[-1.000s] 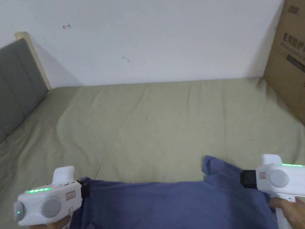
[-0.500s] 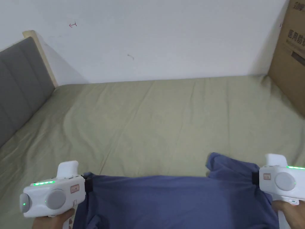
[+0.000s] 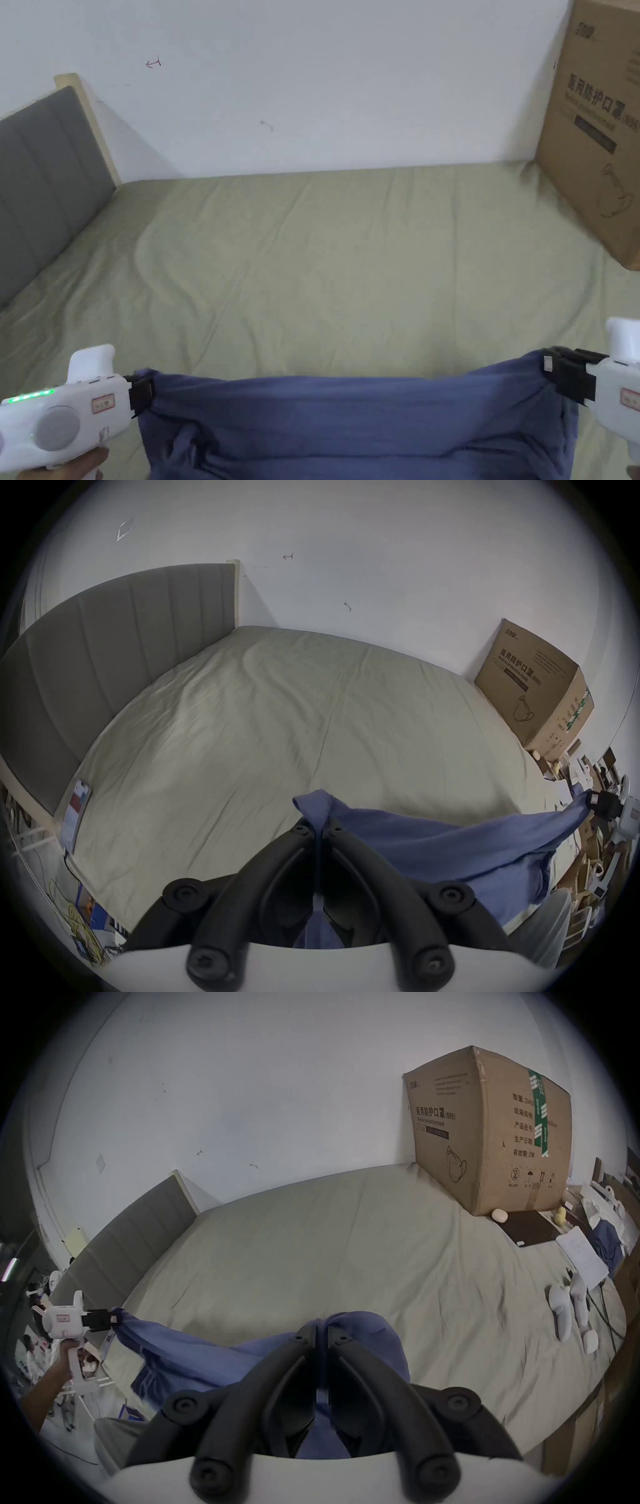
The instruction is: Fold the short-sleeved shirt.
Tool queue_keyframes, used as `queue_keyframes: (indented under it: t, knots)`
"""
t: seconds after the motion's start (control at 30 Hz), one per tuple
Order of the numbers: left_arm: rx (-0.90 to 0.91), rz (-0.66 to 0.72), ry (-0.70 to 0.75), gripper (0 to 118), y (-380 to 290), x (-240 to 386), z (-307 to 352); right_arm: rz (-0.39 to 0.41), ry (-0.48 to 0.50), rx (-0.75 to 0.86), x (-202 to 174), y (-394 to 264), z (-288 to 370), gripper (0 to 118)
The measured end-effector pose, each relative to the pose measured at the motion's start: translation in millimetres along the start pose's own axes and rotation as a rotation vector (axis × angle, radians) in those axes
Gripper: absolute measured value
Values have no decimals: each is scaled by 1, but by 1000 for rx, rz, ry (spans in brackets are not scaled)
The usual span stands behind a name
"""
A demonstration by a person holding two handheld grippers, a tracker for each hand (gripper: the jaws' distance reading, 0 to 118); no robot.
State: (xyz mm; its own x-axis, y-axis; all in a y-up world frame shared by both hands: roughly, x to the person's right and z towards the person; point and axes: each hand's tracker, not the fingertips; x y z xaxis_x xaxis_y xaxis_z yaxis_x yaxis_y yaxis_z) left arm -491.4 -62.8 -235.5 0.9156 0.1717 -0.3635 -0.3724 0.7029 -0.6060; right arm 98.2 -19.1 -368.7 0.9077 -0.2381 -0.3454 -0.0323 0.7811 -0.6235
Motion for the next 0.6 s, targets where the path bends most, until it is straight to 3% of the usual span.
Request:
queue_keyframes:
  t: [0.23, 0.4, 0.6]
  knots:
    - [-86, 37, -1, 2, -72, -21, 13, -52, -16, -86, 11, -74, 16, 5]
    - [-184, 42, 34, 2, -125, -33, -5, -128, -110, -195, 20, -131, 0, 5]
    - [-198, 1, 85, 3, -142, -26, -17, -138, -165, -271, 19, -164, -19, 5]
